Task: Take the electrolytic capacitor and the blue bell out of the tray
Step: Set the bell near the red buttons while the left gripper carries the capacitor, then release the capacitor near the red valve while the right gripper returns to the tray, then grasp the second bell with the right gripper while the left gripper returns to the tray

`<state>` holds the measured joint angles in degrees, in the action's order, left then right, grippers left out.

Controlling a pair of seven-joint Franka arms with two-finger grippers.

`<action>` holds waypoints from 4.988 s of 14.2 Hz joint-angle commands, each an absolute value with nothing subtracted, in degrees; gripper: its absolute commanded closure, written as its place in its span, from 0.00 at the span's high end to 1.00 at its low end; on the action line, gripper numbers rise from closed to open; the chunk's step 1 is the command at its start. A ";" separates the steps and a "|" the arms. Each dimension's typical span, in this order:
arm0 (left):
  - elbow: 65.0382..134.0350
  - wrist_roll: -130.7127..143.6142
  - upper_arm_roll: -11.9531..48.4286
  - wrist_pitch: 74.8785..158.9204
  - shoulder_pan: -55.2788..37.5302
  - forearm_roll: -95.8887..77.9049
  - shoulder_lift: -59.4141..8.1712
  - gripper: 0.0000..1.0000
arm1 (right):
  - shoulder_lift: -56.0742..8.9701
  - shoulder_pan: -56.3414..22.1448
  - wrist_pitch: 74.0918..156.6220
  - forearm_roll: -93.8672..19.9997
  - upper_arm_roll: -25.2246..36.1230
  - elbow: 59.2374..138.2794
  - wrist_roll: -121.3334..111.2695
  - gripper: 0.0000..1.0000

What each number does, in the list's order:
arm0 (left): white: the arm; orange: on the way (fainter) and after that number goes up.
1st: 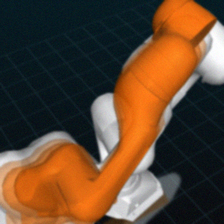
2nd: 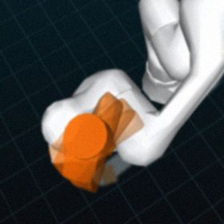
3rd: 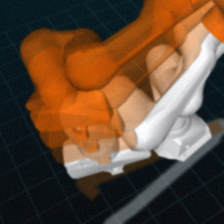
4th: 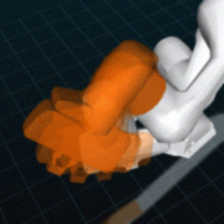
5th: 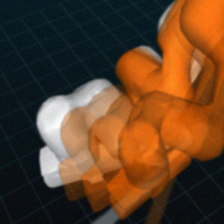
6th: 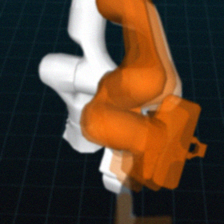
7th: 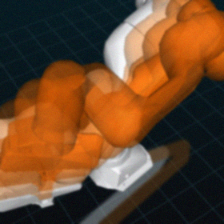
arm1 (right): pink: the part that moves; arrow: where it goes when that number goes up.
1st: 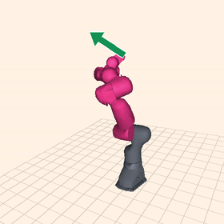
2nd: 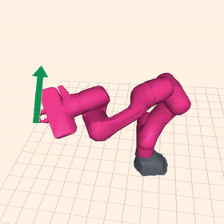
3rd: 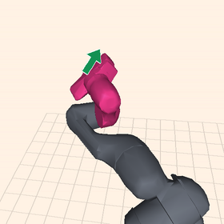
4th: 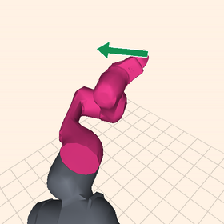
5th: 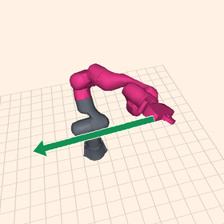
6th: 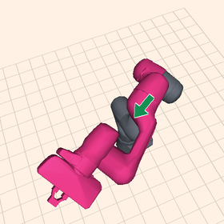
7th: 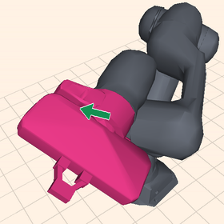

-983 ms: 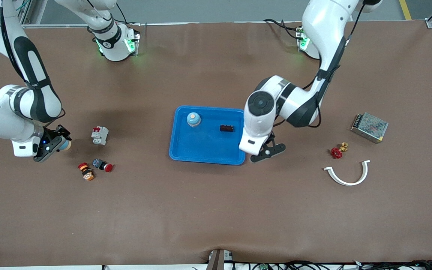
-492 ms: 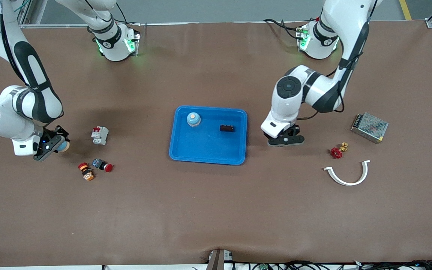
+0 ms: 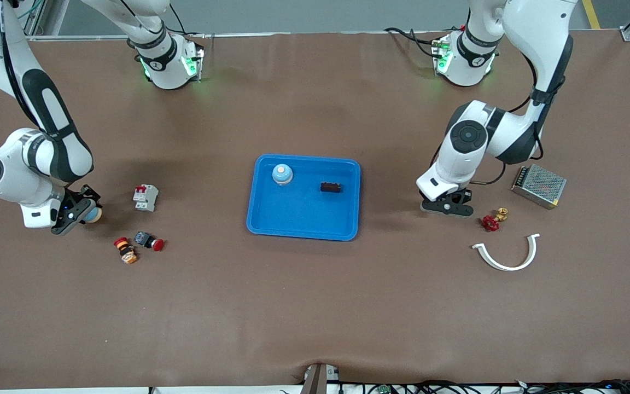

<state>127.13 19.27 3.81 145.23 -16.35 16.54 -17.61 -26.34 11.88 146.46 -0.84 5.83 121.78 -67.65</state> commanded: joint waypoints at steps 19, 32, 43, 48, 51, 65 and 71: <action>126.12 8.26 5.10 154.16 -15.65 -1.23 -24.70 0.00 | -20.85 12.57 136.98 -1.23 3.61 120.33 -60.23 1.00; 125.07 10.10 5.10 155.83 -15.73 -1.05 -26.72 0.16 | -2.82 -9.91 112.68 -1.14 2.99 114.61 -9.27 1.00; 120.16 17.31 5.19 146.37 -15.82 -0.97 -25.58 1.00 | -5.88 -32.42 119.52 -5.27 2.99 115.84 33.81 1.00; 116.90 27.05 5.36 143.00 -16.43 -1.05 -25.49 1.00 | -11.68 -38.31 127.33 -5.71 2.99 115.84 45.24 1.00; 116.89 39.15 5.71 143.00 -16.61 -1.75 -24.18 1.00 | -15.81 -41.48 132.00 -5.63 2.99 115.84 48.95 1.00; 115.31 95.43 9.76 143.61 -21.00 -6.06 -22.94 1.00 | -27.42 -47.28 142.12 -5.45 3.08 115.66 49.22 1.00; 114.17 111.86 9.76 143.88 -23.29 -1.24 -23.47 1.00 | -29.44 -47.46 143.26 -4.83 3.08 115.75 49.13 1.00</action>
